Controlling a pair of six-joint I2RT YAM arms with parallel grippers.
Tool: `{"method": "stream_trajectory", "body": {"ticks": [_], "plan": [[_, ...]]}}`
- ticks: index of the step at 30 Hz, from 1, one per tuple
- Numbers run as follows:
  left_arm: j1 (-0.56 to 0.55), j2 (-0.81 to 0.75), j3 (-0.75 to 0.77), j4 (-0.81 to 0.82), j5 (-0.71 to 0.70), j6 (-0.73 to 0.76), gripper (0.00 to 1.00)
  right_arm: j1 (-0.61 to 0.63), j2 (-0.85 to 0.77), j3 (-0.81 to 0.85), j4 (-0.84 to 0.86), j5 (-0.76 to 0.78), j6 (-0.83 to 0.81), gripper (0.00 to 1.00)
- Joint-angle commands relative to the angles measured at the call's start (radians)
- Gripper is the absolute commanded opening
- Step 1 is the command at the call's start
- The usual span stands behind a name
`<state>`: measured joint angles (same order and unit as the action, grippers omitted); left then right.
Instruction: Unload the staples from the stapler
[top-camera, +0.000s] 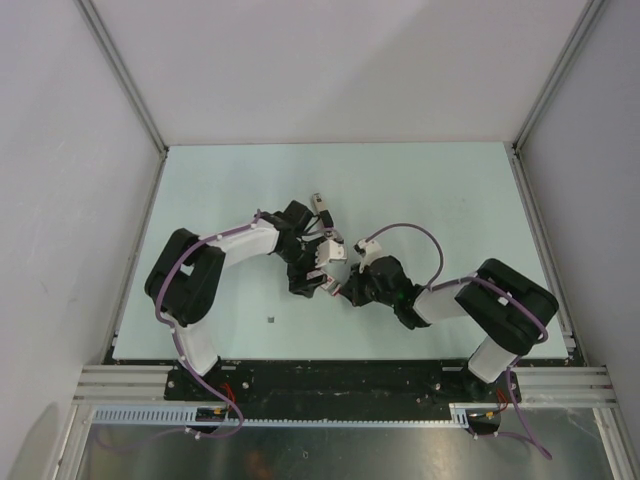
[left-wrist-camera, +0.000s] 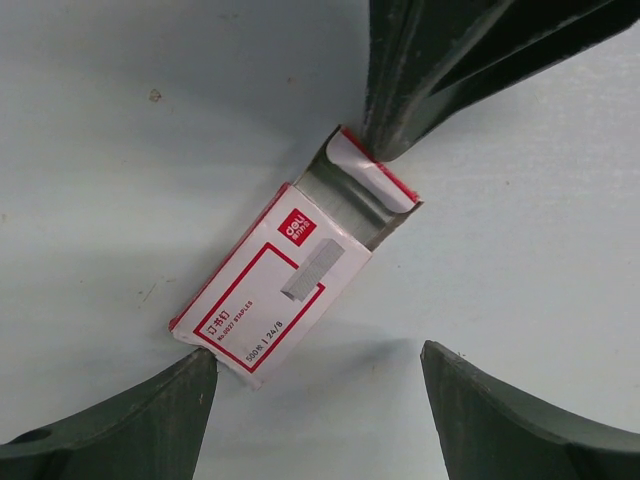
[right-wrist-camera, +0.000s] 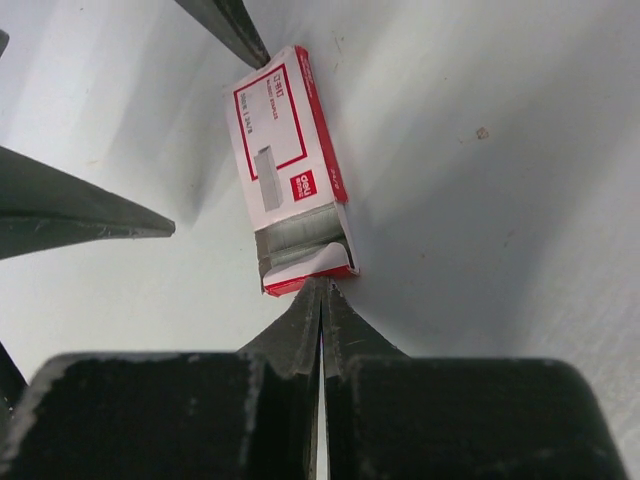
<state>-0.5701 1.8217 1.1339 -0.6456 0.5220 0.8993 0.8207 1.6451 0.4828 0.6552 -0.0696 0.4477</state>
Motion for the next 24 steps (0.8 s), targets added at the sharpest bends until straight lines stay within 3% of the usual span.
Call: {"method": "stream_trajectory", "body": {"ticks": [1, 20, 24], "plan": [[-0.034, 0.054, -0.034, -0.142, 0.065, -0.011, 0.87, -0.009, 0.018, 0.045, 0.03, 0.005, -0.022, 0.0], [-0.072, 0.022, -0.062, -0.151, 0.081, -0.03, 0.87, -0.034, 0.027, 0.064, 0.004, -0.01, -0.034, 0.0], [-0.072, -0.016, -0.06, -0.153, 0.085, -0.068, 0.96, -0.042, 0.003, 0.063, -0.04, -0.019, -0.035, 0.03]]}}
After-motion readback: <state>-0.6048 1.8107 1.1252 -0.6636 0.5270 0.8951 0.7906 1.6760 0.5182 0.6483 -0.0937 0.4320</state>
